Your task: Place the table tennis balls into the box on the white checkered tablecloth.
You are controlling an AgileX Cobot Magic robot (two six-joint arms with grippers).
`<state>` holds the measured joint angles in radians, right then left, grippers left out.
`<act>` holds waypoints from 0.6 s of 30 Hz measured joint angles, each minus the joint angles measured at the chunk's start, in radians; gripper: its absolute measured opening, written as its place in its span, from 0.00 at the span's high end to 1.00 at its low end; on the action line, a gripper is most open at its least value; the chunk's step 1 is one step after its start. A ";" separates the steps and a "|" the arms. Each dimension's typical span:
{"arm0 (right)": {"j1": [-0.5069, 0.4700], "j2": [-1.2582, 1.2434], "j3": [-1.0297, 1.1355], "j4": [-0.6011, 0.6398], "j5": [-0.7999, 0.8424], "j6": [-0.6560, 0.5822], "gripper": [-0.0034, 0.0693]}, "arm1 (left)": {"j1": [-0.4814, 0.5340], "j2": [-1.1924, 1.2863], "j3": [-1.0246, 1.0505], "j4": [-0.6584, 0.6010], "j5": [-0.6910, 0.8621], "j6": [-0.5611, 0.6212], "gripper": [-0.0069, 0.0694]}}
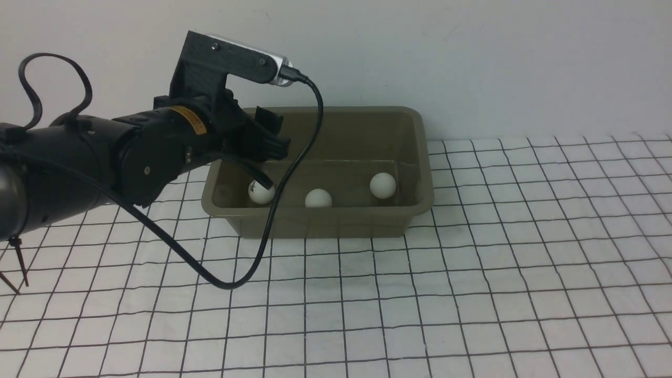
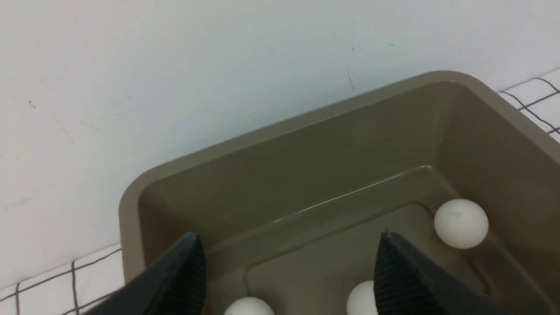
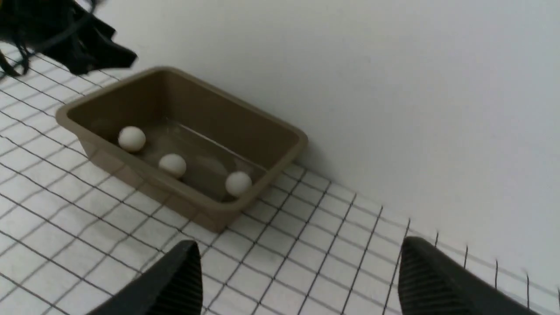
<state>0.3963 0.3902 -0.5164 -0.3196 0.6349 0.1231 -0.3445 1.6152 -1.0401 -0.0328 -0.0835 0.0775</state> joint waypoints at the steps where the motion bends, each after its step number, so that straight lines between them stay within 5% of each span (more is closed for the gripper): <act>1: 0.000 -0.023 0.042 -0.021 -0.034 0.034 0.23 | -0.002 0.000 0.000 0.000 0.002 0.000 0.30; 9: 0.000 -0.069 0.192 -0.136 -0.168 0.085 0.23 | -0.006 0.000 0.000 0.000 0.004 -0.002 0.30; 18: 0.000 -0.071 0.231 -0.145 -0.145 0.113 0.23 | -0.018 -0.008 0.000 0.002 0.000 -0.023 0.30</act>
<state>0.3963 0.3193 -0.2858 -0.4651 0.4900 0.2361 -0.3624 1.6070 -1.0401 -0.0308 -0.0838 0.0541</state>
